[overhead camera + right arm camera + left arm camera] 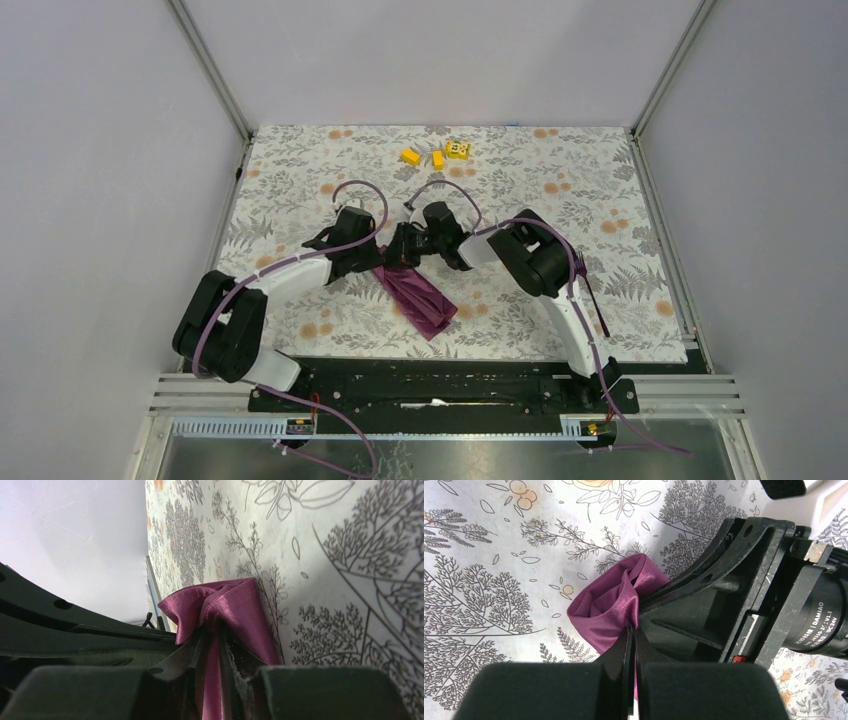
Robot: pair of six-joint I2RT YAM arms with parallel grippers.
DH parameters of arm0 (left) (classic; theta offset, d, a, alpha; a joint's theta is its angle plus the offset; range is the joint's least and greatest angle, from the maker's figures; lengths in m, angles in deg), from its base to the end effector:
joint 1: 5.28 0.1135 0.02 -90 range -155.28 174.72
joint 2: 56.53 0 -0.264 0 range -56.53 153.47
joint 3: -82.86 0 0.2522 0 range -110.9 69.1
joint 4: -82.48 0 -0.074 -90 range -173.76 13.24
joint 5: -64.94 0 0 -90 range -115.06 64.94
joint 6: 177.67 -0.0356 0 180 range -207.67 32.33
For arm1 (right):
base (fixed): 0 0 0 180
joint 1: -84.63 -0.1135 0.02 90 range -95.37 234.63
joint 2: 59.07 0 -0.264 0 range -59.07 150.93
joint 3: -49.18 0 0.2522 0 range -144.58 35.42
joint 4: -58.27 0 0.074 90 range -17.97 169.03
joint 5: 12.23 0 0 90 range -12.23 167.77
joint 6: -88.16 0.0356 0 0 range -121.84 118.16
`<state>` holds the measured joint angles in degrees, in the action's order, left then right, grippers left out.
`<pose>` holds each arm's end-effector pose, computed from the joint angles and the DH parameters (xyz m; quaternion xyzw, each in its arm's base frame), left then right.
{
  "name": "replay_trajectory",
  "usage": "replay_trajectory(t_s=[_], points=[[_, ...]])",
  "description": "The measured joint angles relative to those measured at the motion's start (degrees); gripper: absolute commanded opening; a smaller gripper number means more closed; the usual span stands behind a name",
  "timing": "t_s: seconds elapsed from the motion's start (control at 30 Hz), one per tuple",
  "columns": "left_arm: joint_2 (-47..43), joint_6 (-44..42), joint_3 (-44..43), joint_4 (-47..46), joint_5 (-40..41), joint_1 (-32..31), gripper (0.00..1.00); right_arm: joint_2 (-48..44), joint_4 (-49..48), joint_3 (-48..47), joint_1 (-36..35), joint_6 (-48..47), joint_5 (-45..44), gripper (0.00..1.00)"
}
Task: Fold the napkin into a case and place the utensils inside
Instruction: Grasp the top corner of the smaller rectangle folded napkin from the folded napkin.
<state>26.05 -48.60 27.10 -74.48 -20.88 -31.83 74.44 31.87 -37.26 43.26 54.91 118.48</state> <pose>0.2530 -0.1235 0.1778 -0.1148 0.9317 -0.1570 0.3068 0.3359 0.3267 0.0847 -0.0929 0.7907 0.5903 0.1333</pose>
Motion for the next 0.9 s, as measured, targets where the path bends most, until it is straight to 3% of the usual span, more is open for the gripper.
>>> replay_trajectory(t_s=[0.03, 0.17, 0.23, 0.33, 0.5, 0.6, 0.73, 0.9], points=[[0.5, 0.0, -0.1, -0.2, 0.1, 0.0, 0.09, 0.4, 0.1, -0.7, 0.0, 0.0, 0.0, 0.22], [1.9, 0.2, -2.0, 0.3, -0.2, 0.8, 0.44, 0.6, 0.2, -1.0, 0.0, 0.0, -0.1, 0.22], [0.9, 0.7, -1.4, 0.3, -0.7, 1.0, 0.5, 0.6, 0.0, -0.9, 0.1, 0.0, -0.1, 0.21], [-3.6, 1.3, 1.0, 1.3, -1.8, 1.6, 0.52, 0.6, -0.8, -0.4, 0.1, 0.0, -0.1, 0.2], [-12.7, 1.7, 2.4, 3.9, -4.0, 6.3, 0.46, 0.6, -1.5, 0.1, 0.4, 0.2, 0.4, 0.17], [-14.7, 2.1, 3.5, 3.5, -5.0, 9.3, 0.32, 0.6, -1.1, 0.1, 0.5, 0.3, 0.9, 0.12], [-9.3, 2.4, 4.5, 0.6, -8.5, 11.6, 0.17, 0.6, 0.2, -0.4, 0.6, 0.4, 1.0, 0.02], [0.7, 2.3, 4.4, -4.8, -11.5, 10.7, 0.14, 1.9, 3.3, -3.8, 0.3, 0.4, 1.1, 0.0]])
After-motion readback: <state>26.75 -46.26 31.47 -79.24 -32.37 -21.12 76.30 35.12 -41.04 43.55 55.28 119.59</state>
